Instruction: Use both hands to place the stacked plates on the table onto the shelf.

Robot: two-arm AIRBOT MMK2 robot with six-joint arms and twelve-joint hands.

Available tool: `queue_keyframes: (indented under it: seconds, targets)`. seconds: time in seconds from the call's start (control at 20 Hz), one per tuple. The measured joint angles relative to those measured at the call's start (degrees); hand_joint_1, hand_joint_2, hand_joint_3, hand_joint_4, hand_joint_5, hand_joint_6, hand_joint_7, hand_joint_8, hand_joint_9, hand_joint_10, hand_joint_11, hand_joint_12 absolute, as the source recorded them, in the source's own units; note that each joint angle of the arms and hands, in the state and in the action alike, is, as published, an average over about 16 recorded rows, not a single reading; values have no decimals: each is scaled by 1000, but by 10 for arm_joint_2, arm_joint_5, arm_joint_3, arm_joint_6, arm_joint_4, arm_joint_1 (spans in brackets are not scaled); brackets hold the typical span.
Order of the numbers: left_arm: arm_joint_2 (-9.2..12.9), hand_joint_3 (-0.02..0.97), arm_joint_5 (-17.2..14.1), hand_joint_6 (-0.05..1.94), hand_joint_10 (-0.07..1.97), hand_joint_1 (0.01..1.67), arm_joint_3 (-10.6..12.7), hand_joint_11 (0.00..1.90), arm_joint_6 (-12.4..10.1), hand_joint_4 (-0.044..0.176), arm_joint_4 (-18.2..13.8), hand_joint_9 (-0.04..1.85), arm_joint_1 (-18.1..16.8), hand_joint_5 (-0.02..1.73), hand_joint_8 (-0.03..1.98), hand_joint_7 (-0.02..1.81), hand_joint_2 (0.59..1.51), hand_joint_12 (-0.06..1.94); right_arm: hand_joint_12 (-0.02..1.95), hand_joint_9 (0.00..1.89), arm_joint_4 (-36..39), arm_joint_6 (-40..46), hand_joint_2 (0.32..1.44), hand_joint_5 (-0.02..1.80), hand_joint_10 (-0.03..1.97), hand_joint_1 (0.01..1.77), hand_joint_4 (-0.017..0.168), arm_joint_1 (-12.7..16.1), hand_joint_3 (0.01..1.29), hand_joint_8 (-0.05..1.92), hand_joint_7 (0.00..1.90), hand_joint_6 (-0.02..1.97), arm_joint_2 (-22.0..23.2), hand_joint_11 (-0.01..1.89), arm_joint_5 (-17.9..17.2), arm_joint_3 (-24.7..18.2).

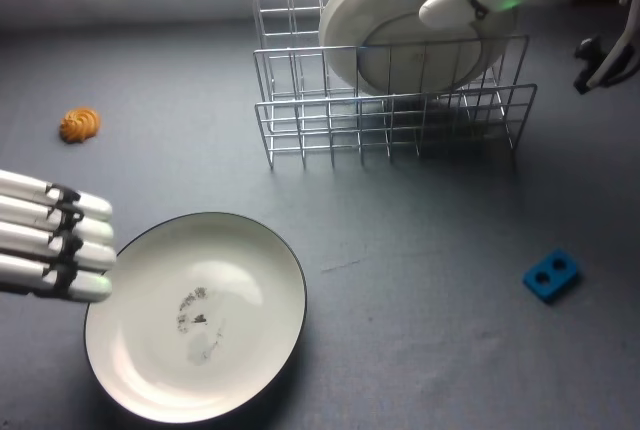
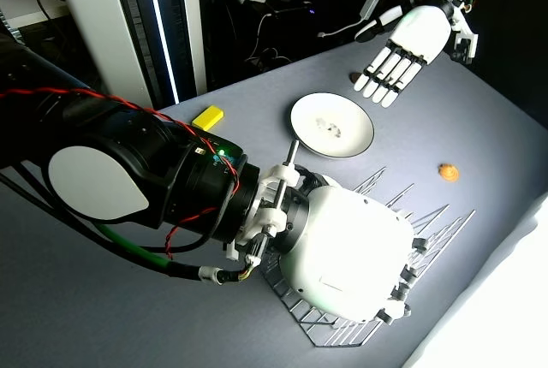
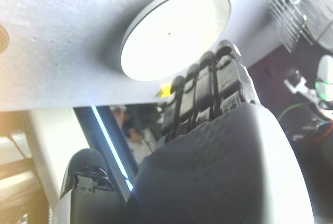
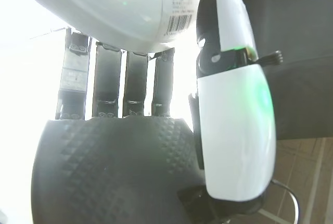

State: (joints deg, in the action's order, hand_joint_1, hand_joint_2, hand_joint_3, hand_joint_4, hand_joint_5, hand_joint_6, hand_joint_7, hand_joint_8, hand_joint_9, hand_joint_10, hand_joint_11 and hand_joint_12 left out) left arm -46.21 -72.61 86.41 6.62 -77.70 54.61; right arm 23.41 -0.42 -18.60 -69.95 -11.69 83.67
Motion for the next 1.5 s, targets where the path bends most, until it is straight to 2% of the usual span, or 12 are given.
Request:
queue_keyframes:
  seconds: [0.35,0.7,0.9,1.1,1.5]
  targets:
    - [0,20,16,-5,7,22,-14,14,0,2,-2,19,13,21,-5,15,1057,8,1112,825,2,-72,966,839,11,1139,-5,30,14,15,834,12,31,368,-34,-48]
    - [-2,20,47,-5,6,22,-37,15,0,2,4,19,33,22,-5,17,1061,8,1110,725,4,-214,966,755,11,1121,-2,54,14,15,744,11,85,268,-95,-153]
    - [-3,20,70,-4,6,22,-50,15,0,1,13,19,47,21,-5,19,1061,8,901,549,5,-291,972,589,11,1100,1,51,14,15,569,11,118,188,-122,-219]
    - [-4,20,91,-4,7,22,-59,15,0,0,26,19,59,21,-4,21,1062,8,639,365,5,-340,956,403,12,1076,4,38,14,15,380,12,145,115,-134,-276]
    - [-4,20,119,-5,8,23,-70,14,1,-1,47,19,79,21,-4,18,1074,-5,100,52,5,-369,901,70,12,1092,6,9,14,14,50,12,172,12,-135,-327]
